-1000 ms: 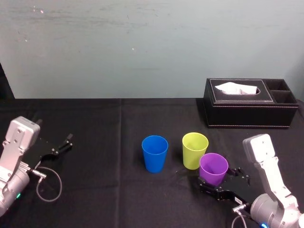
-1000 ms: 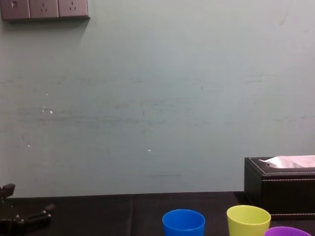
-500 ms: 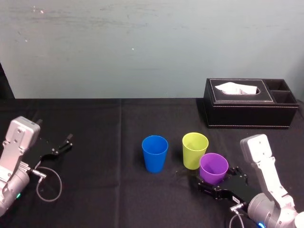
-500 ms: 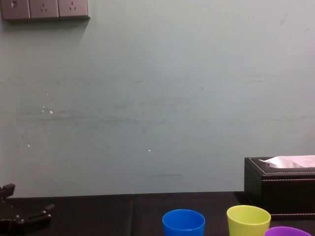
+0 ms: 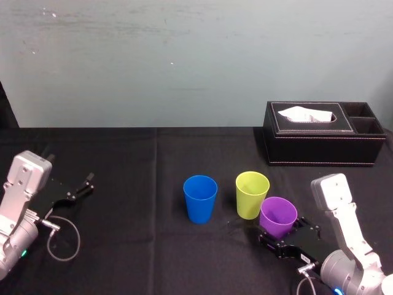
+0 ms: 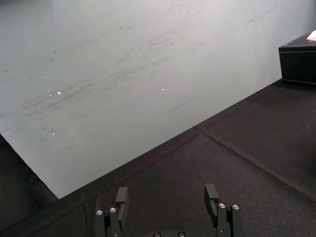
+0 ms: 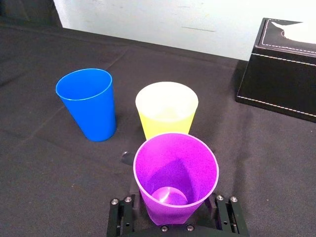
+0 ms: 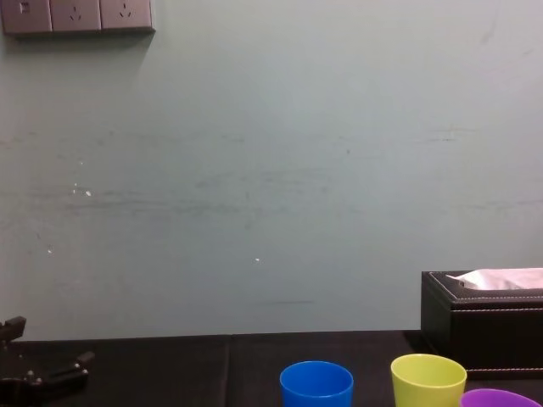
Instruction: Stack the three plastic cups sequentially using one hand.
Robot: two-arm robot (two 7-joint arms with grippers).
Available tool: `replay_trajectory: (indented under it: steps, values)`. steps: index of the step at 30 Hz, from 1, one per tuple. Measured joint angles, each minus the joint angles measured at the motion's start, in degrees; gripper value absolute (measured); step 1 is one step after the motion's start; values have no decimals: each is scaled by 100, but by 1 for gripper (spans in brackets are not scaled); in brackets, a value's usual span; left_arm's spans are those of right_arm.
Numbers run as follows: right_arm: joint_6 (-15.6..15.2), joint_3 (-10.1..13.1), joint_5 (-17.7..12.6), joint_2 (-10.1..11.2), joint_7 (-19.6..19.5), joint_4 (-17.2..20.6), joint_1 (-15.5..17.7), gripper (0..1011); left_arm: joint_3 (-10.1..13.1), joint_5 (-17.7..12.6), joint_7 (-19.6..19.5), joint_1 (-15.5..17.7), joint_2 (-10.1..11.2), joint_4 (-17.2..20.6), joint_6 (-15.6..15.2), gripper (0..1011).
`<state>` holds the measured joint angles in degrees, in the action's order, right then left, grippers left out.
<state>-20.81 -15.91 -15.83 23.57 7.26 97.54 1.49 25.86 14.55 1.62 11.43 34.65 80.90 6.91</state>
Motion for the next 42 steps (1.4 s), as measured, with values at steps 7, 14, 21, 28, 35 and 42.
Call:
replay_trajectory:
  steps: [7,14,21,28,35,42]
  values:
    - [-4,0,-6,3,-1,3,2,707,0,0,0,0,0,0,0,1000]
    - [22,-16,80,32,3,56,15,707,0,0,0,0,0,0,0,1000]
    - [50,-43,472,187,36,533,35,707,0,0,0,0,0,0,0,1000]
    - [-400,86,403,226,337,1039,-131,707,0,0,0,0,0,0,0,1000]
    - [-1022,27,248,93,714,1136,-570,707,0,0,0,0,0,0,0,1000]
    - [-1368,-338,416,-109,927,917,-1105,707,0,0,0,0,0,0,0,1000]
